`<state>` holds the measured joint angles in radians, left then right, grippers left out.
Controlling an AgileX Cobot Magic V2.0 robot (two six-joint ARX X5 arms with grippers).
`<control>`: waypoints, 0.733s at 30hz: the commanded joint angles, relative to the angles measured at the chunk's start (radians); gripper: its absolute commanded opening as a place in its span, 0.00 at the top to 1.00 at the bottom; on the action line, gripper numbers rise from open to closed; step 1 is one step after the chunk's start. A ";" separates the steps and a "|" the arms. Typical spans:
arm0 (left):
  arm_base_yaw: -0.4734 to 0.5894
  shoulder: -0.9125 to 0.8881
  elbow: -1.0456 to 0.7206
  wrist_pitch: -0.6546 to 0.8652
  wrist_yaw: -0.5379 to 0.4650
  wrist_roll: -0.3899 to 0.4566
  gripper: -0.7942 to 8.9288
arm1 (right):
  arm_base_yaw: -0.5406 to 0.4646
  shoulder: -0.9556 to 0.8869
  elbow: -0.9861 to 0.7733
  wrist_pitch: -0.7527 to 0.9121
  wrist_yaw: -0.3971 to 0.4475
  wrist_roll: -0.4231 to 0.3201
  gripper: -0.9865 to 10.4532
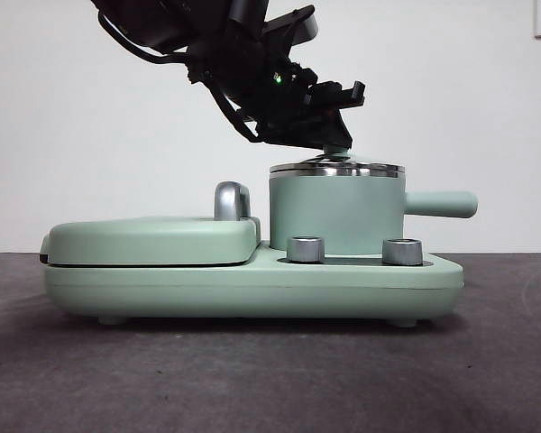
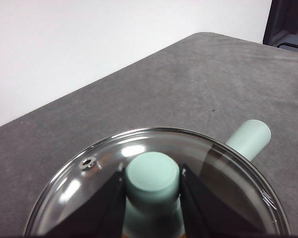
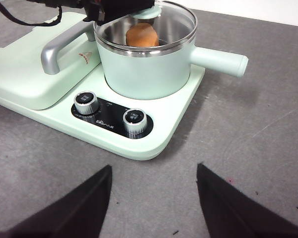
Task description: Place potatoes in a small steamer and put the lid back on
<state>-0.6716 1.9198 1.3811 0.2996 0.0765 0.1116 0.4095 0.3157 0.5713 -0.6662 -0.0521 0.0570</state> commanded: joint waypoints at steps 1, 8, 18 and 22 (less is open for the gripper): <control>-0.010 0.027 0.026 0.014 0.003 0.003 0.88 | 0.005 0.001 0.003 0.007 0.001 0.010 0.68; -0.010 -0.017 0.026 0.011 0.003 0.003 0.71 | 0.005 0.001 0.003 0.008 0.001 0.010 0.68; -0.007 -0.148 0.026 -0.131 0.003 -0.041 0.69 | 0.005 0.001 0.003 0.008 0.001 0.010 0.68; 0.017 -0.222 0.026 -0.323 0.003 -0.132 0.69 | 0.005 0.001 0.003 0.008 0.001 0.010 0.68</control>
<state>-0.6605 1.6958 1.3849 0.0120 0.0784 0.0360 0.4095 0.3157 0.5713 -0.6662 -0.0525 0.0574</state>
